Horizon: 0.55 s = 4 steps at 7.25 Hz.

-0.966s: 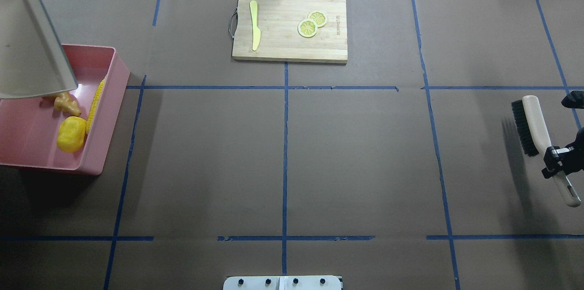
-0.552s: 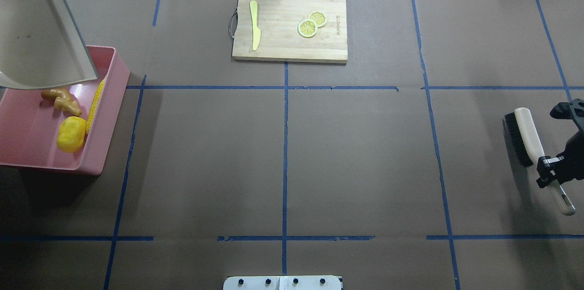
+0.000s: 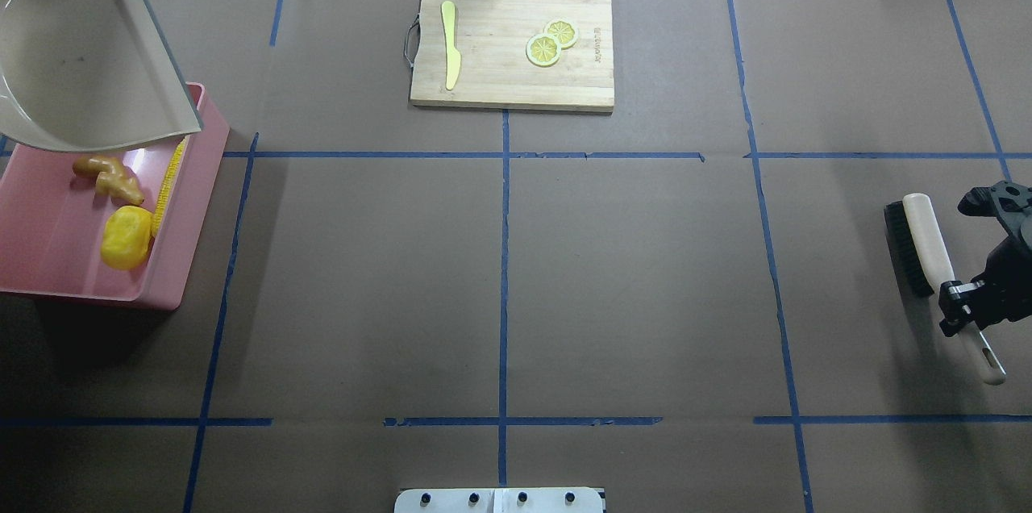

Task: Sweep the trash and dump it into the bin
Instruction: 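Tilt the dustpan over the pink bin with the left gripper to dump the vegetables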

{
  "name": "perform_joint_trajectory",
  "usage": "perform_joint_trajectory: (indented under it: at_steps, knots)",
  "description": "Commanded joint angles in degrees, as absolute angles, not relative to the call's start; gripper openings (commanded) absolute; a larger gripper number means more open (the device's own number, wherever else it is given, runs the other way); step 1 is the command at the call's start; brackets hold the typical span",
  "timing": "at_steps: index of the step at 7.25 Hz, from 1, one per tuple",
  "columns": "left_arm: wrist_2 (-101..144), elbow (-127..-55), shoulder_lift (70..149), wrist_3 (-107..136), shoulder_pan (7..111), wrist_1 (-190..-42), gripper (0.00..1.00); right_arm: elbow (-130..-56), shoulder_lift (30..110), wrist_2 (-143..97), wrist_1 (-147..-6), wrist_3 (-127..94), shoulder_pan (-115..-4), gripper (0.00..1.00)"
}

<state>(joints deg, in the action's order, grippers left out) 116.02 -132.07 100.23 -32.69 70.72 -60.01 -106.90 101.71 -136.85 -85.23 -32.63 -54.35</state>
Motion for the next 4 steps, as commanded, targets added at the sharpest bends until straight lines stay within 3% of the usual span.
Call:
perform_joint_trajectory:
  at_steps: [1,4]
  knots:
    - [116.8,-132.0,100.7,-32.9,68.8,-61.7,0.06,-107.2,101.2,-136.8,-85.2,-32.7,-54.3,1.00]
    - [120.9,-129.4,102.8,-33.1,61.8,-67.0,0.06,-110.3,98.9,-136.1,-85.0,-33.0,-57.9,1.00]
